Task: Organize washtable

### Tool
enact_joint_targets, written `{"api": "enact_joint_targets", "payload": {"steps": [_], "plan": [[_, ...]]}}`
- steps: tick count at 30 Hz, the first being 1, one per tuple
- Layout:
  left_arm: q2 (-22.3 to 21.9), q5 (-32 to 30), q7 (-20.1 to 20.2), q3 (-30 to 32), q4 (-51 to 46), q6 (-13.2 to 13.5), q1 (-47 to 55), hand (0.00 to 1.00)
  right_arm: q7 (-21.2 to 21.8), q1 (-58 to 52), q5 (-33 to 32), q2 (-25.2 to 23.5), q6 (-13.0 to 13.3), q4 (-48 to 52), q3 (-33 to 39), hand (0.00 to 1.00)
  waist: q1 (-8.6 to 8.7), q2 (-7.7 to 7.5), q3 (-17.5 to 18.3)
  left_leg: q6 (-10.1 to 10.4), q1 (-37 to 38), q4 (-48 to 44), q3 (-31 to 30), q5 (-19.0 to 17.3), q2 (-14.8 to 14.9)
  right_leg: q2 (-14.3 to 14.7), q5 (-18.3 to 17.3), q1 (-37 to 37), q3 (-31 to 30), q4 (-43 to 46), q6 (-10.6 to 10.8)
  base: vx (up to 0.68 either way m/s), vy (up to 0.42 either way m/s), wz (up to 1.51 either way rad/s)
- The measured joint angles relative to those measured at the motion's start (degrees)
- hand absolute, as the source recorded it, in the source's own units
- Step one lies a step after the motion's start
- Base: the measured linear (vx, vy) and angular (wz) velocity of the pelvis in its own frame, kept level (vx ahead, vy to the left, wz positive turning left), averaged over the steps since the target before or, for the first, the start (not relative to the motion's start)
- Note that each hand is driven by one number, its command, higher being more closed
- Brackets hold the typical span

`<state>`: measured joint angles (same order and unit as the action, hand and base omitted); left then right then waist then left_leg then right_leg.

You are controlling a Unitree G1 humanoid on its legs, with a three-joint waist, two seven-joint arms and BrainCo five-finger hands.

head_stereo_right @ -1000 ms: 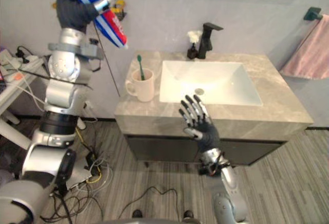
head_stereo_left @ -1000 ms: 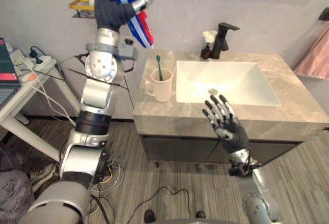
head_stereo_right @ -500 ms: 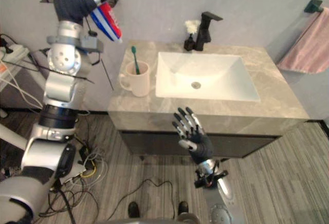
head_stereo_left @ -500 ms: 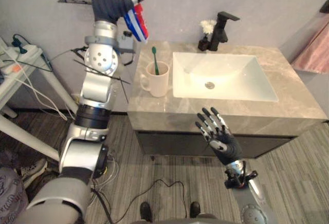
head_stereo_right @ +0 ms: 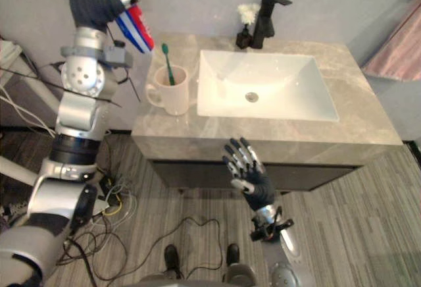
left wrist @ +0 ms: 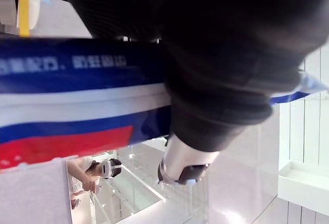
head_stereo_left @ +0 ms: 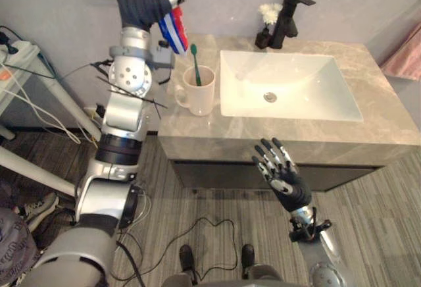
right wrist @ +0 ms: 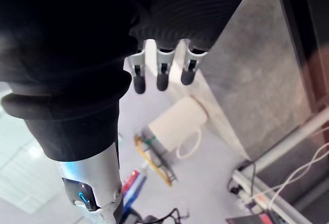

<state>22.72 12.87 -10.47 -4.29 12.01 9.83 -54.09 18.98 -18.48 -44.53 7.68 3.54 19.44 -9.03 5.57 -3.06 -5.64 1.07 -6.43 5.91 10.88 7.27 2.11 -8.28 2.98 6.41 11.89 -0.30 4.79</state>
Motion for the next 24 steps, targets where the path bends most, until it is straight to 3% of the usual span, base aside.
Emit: {"api": "enact_joint_targets", "payload": {"steps": [24], "plan": [[-2.38, 0.04, 0.39, -0.67, 2.12, -0.53, 2.47, 1.00, -0.01, -1.77, -0.17, -0.56, -0.25, 0.03, -0.02, 0.00, 0.16, 0.41, -2.19, 0.00, -0.98, -0.30, -0.18, 0.00, -0.01, -0.02, 0.15, 0.96, 0.29, 0.11, 0.26, 0.02, 0.007, 0.00]]}}
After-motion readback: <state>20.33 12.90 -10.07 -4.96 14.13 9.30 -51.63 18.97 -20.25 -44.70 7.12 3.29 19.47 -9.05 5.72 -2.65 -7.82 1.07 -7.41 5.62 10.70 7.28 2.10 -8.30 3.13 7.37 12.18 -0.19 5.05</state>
